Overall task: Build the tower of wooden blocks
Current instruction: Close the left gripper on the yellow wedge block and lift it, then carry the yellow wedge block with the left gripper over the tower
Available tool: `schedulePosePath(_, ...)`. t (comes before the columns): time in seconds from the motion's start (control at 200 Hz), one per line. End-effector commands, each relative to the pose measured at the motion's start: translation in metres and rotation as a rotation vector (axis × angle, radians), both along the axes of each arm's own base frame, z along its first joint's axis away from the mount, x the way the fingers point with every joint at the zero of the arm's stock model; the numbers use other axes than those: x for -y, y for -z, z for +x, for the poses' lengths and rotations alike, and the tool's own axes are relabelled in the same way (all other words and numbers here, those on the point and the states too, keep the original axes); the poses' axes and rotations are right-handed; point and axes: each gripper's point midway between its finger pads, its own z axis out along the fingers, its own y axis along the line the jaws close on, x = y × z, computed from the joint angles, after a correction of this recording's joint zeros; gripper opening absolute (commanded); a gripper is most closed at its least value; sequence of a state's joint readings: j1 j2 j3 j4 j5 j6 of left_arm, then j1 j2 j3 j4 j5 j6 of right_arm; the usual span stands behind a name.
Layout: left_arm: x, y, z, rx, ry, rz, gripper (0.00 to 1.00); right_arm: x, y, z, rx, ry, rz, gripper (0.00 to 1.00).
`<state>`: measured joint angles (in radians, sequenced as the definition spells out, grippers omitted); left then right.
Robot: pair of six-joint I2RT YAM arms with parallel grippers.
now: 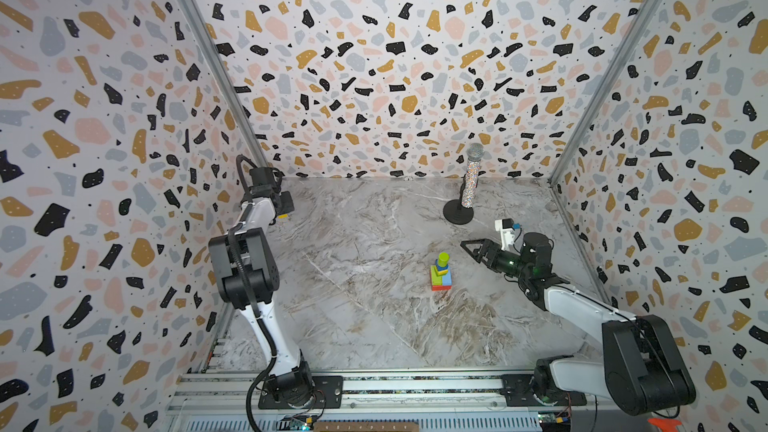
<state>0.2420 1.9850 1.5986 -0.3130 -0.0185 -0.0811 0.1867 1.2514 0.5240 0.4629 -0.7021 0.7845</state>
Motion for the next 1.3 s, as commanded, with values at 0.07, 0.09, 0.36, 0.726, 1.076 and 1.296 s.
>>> schedulePosePath(0.07, 0.065, -0.04, 0.008, 0.089, 0.102, -0.006, 0.28, 0.001, -0.044, -0.005, 0.104, -0.01, -0.036, 0.99)
schedulePosePath(0.09, 0.072, -0.044, 0.008, 0.097, 0.11, -0.005, 0.28, 0.002, -0.045, -0.006, 0.106, -0.009, -0.042, 0.99)
schedulePosePath(0.36, 0.141, -0.078, -0.012, 0.143, 0.216, -0.042, 0.27, 0.012, -0.042, -0.023, 0.083, -0.015, -0.12, 0.99)
schedulePosePath(0.726, 0.23, -0.116, -0.071, 0.217, 0.384, -0.151, 0.26, 0.03, -0.03, -0.025, 0.054, 0.035, -0.184, 0.99)
schedulePosePath(1.076, 0.32, -0.15, -0.127, 0.232, 0.581, -0.171, 0.26, 0.037, -0.015, -0.025, 0.019, 0.062, -0.226, 0.99)
schedulePosePath(1.296, 0.377, -0.149, -0.16, 0.206, 0.691, -0.058, 0.26, 0.039, -0.004, -0.025, -0.002, 0.064, -0.255, 0.99)
